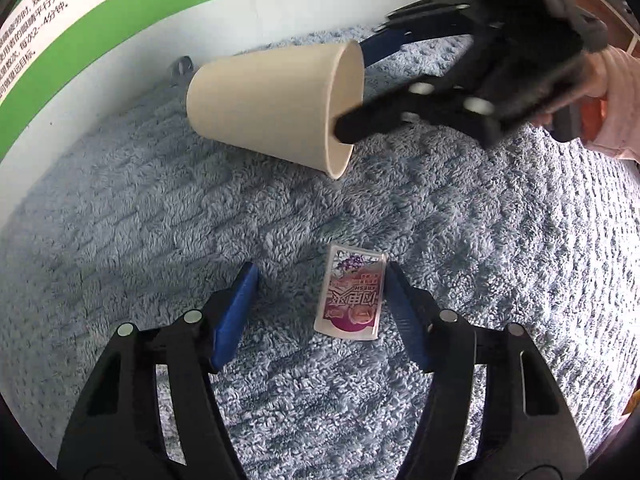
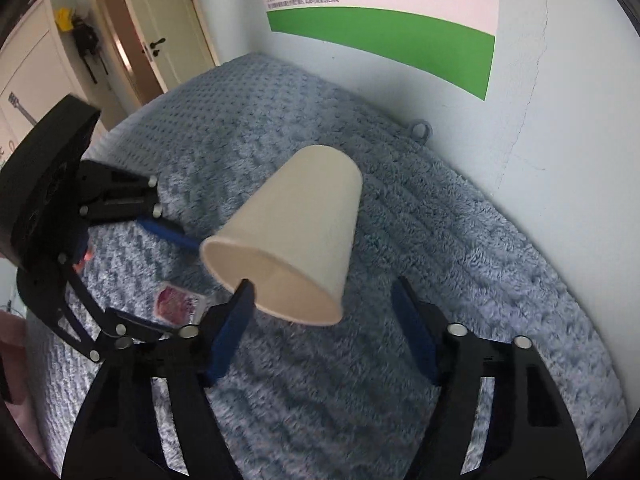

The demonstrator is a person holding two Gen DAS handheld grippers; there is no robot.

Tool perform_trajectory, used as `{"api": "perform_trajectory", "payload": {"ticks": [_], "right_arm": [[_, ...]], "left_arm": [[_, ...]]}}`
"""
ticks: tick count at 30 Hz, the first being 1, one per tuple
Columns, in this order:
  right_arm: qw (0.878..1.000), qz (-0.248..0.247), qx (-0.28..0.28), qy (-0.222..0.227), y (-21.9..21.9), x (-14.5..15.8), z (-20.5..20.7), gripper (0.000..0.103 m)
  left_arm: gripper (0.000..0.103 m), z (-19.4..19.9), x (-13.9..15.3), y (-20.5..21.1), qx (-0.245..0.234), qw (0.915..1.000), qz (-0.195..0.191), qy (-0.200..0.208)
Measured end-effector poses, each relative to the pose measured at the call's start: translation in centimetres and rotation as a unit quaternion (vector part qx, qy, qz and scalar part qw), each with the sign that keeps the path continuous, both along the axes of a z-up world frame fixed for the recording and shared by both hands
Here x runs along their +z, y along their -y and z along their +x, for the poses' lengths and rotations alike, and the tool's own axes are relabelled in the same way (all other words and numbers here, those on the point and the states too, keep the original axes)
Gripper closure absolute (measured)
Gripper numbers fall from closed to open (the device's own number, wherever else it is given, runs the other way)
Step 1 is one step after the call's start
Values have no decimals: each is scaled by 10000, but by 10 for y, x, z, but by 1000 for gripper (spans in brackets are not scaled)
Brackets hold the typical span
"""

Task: Collect trash
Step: 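Grasp the pink packet with the left gripper while the right gripper grasps the paper cup, then carry the pink packet and paper cup over the wastebasket with both grippers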

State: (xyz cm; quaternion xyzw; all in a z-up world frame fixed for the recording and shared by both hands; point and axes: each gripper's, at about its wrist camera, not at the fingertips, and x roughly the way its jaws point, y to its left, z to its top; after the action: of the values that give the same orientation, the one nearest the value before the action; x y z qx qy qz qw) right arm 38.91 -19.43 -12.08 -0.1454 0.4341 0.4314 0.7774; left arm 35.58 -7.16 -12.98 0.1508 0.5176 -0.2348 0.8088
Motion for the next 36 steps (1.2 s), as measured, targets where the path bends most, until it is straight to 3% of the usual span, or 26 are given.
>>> {"api": "perform_trajectory", "payload": {"ticks": [1, 2, 4, 6, 13, 24, 36], "right_arm": [[10000, -8, 2, -20, -2, -2, 2, 48], [10000, -14, 13, -27, -4, -4, 4, 60], [10000, -71, 37, -38, -8, -8, 7, 87], [10000, 36, -13, -39, -8, -6, 9, 95], [9999, 116, -16, 88, -6, 16, 6, 95], [9991, -12, 389, 150, -34, 52, -31, 95], [9903, -188, 1325, 387, -137, 91, -104, 95]], "left_arm": [[50, 0, 0, 0, -21, 10000, -23, 15], [55, -2, 1, 0, -47, 10000, -43, 28], [76, -5, 4, 1, -69, 9999, -137, 16], [76, -13, 7, 1, -43, 9998, -182, -29], [76, -21, 23, -12, 130, 9994, -322, 21], [76, -82, 69, -49, 346, 9985, -186, 379], [76, -187, 107, -150, 1155, 9908, -56, 706]]}}
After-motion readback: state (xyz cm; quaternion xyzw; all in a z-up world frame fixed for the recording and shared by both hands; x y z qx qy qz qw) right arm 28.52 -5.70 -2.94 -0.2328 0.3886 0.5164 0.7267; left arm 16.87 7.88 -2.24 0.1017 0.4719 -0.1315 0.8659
